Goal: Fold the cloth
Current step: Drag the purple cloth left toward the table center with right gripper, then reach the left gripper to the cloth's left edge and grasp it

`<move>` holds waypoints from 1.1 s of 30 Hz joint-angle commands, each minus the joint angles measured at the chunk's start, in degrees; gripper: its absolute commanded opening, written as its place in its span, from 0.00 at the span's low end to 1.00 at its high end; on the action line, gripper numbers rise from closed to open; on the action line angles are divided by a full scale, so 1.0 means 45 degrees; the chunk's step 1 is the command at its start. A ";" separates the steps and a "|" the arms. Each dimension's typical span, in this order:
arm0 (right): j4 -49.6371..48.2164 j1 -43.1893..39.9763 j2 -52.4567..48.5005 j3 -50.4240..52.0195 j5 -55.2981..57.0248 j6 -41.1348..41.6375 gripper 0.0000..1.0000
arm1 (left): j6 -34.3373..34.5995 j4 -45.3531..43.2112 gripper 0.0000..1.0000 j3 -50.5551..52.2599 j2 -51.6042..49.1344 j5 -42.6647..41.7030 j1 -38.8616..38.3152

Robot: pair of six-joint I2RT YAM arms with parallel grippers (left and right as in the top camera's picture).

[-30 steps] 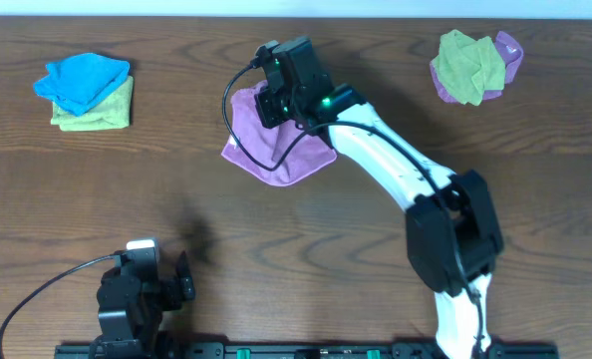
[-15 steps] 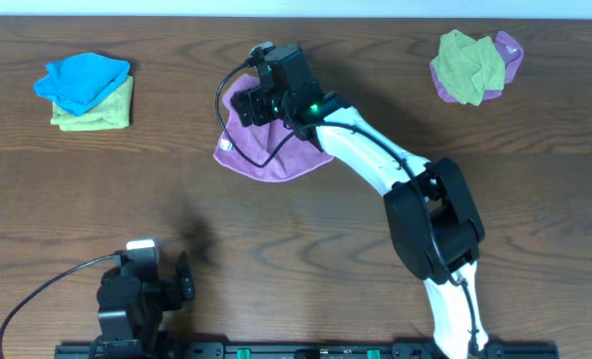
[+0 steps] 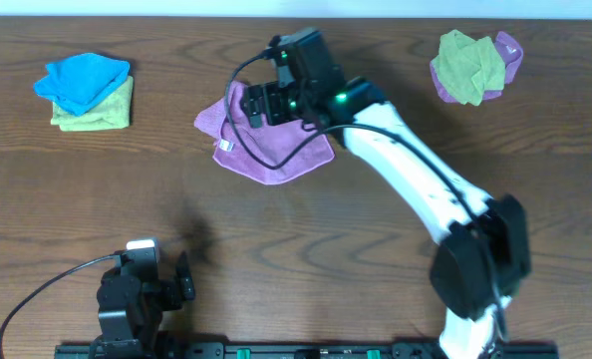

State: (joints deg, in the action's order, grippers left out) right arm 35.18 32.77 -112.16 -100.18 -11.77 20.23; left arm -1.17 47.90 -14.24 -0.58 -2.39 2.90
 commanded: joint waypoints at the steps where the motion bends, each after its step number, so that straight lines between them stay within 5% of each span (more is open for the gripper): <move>1: 0.1413 -0.0787 0.0597 -0.0228 0.0423 0.0835 0.99 | -0.0321 0.0835 0.95 0.0121 0.0083 0.0335 -0.0005; 12: 0.5731 -0.3288 0.0520 -0.0087 -0.2453 0.0423 0.99 | 0.0563 -0.0243 0.95 0.0121 0.0083 -0.0199 -0.0005; 23: 0.3089 -0.3813 0.0520 0.3512 -0.4639 0.0699 0.99 | 0.1375 -0.1151 0.95 -0.0359 -0.0248 -0.2890 -0.0010; 27: 0.2045 -0.3779 0.0520 0.4148 -0.4639 0.1175 0.99 | 0.1885 -0.1132 0.95 -0.1807 -0.1928 -0.2977 -0.0010; 33: 0.1428 -0.3764 0.0476 0.4313 -0.4425 0.1360 0.95 | 0.2531 -0.0510 0.95 -0.6033 -0.7655 -0.3225 -0.0010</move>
State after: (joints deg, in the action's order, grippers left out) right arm 42.15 15.99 -110.02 -81.12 -31.31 25.28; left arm 7.60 43.92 -33.95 -25.65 -15.00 2.90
